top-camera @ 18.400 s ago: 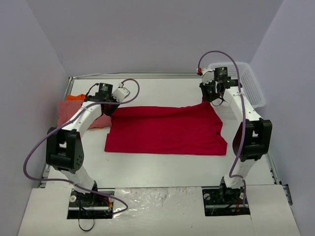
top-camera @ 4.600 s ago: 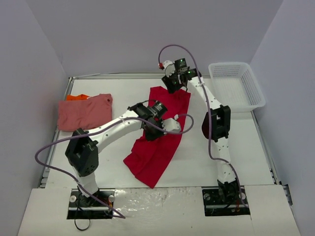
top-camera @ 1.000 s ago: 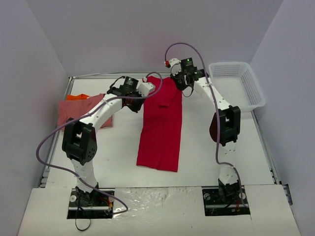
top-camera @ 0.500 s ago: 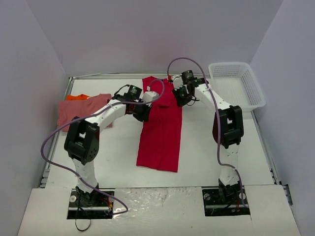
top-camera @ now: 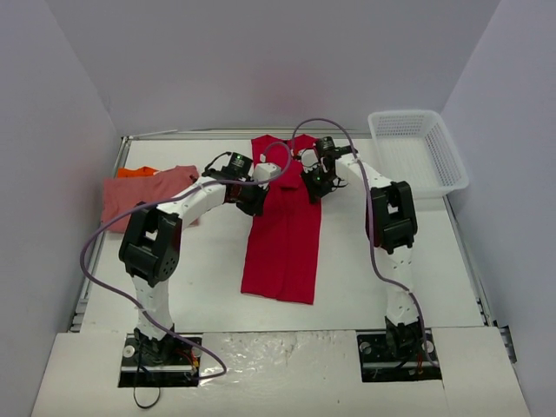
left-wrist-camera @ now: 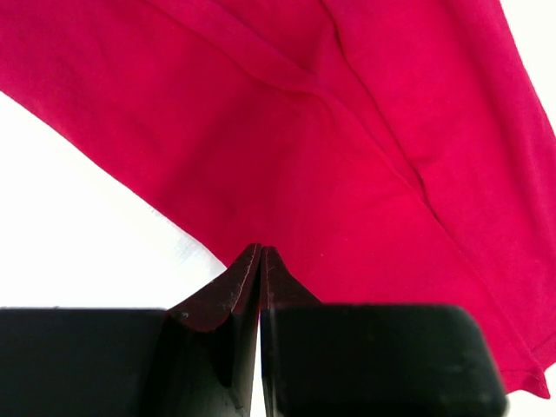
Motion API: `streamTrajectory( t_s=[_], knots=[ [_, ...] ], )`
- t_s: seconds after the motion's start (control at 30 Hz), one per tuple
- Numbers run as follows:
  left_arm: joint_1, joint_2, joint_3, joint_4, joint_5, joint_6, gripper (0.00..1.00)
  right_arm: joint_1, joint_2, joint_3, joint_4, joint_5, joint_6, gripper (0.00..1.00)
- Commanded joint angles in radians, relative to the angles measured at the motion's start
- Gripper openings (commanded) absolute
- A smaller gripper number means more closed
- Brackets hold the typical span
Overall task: Fold and stack the t-shirts
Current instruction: Rotate the tshirt 90 degrees
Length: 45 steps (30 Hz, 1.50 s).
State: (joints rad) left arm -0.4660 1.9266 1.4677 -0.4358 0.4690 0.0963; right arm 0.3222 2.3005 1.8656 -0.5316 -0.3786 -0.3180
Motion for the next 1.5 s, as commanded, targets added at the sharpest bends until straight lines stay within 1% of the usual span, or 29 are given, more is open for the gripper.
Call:
streamTrajectory(
  t_s=[0.0, 0.27, 0.63, 0.7, 0.8, 0.9, 1.07, 1.2, 1.3, 1.47],
  knots=[
    [-0.003, -0.015, 0.048, 0.031, -0.009, -0.006, 0.02, -0.005, 0.026, 0.05, -0.056, -0.032, -0.009, 0.0],
    [-0.003, -0.035, 0.039, 0.035, -0.021, 0.008, 0.02, -0.012, 0.132, 0.115, -0.08, -0.037, -0.023, 0.0],
    [0.013, -0.077, 0.052, -0.012, -0.098, 0.042, 0.02, -0.048, 0.316, 0.339, -0.111, -0.037, -0.032, 0.0],
    [0.021, -0.08, 0.051, -0.012, -0.102, 0.043, 0.02, -0.054, 0.333, 0.378, -0.113, -0.034, -0.032, 0.0],
    [0.029, -0.078, 0.051, -0.009, -0.116, 0.042, 0.02, -0.06, 0.349, 0.395, -0.119, -0.028, -0.032, 0.0],
    [0.033, -0.069, 0.06, -0.003, -0.116, 0.033, 0.02, -0.061, 0.32, 0.359, -0.122, -0.026, -0.044, 0.0],
    [0.033, -0.032, 0.101, -0.006, -0.086, 0.013, 0.02, -0.058, 0.214, 0.248, -0.119, -0.04, -0.073, 0.0],
    [0.033, -0.025, 0.126, -0.009, -0.056, -0.007, 0.02, -0.055, 0.131, 0.193, -0.119, -0.049, -0.084, 0.0],
    [0.032, -0.023, 0.123, -0.009, -0.027, -0.023, 0.02, -0.054, 0.074, 0.162, -0.12, -0.055, -0.081, 0.0],
    [0.032, -0.006, 0.097, 0.037, -0.023, -0.05, 0.02, -0.051, -0.006, 0.109, -0.122, -0.075, -0.072, 0.0]
  ],
)
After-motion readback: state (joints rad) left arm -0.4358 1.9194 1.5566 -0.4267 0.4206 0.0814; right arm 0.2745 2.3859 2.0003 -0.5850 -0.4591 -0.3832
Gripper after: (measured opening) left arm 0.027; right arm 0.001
